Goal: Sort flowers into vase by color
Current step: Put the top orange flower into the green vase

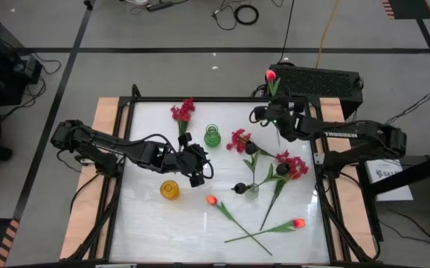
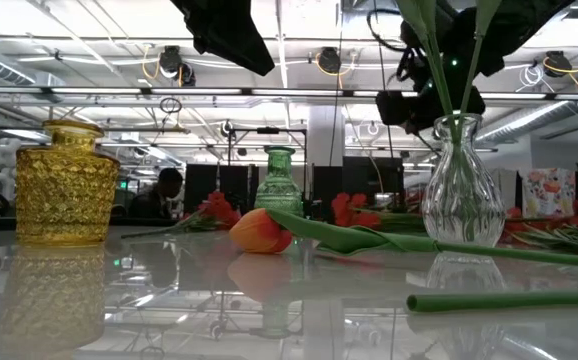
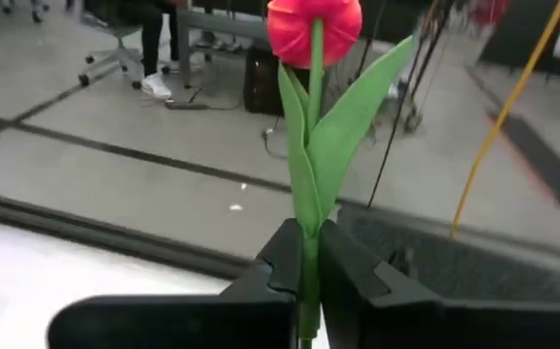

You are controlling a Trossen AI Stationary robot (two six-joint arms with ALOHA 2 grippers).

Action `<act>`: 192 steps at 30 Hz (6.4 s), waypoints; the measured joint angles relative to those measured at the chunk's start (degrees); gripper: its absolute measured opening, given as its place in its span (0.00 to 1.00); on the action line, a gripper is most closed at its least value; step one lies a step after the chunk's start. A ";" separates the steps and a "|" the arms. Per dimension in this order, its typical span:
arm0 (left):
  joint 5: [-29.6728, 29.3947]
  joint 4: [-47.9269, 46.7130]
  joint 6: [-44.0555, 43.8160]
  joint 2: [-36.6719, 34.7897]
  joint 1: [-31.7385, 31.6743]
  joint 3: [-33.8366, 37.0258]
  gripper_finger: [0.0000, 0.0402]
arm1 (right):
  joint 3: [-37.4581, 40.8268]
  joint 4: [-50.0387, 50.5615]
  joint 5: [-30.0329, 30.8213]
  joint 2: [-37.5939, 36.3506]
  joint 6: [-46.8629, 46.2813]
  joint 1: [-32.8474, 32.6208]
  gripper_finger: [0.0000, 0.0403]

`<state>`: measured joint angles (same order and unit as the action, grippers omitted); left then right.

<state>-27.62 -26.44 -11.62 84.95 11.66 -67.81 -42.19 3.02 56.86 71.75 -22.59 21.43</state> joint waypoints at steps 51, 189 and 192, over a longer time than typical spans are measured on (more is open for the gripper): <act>20.83 46.16 16.82 0.70 -10.57 -11.93 0.69 | -15.72 -43.03 -64.96 -10.61 12.06 -7.12 0.03; 31.74 9.35 17.99 -4.44 -14.93 -16.24 0.01 | -25.68 -23.57 -79.56 1.85 18.13 -9.98 0.43; 31.65 9.31 17.97 -4.44 -14.97 -16.24 0.01 | -25.68 -23.99 -79.56 1.85 17.22 -10.13 0.37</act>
<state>4.03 -17.12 6.35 80.51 -3.31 -84.05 -67.88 -20.97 -22.70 73.60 -5.37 11.30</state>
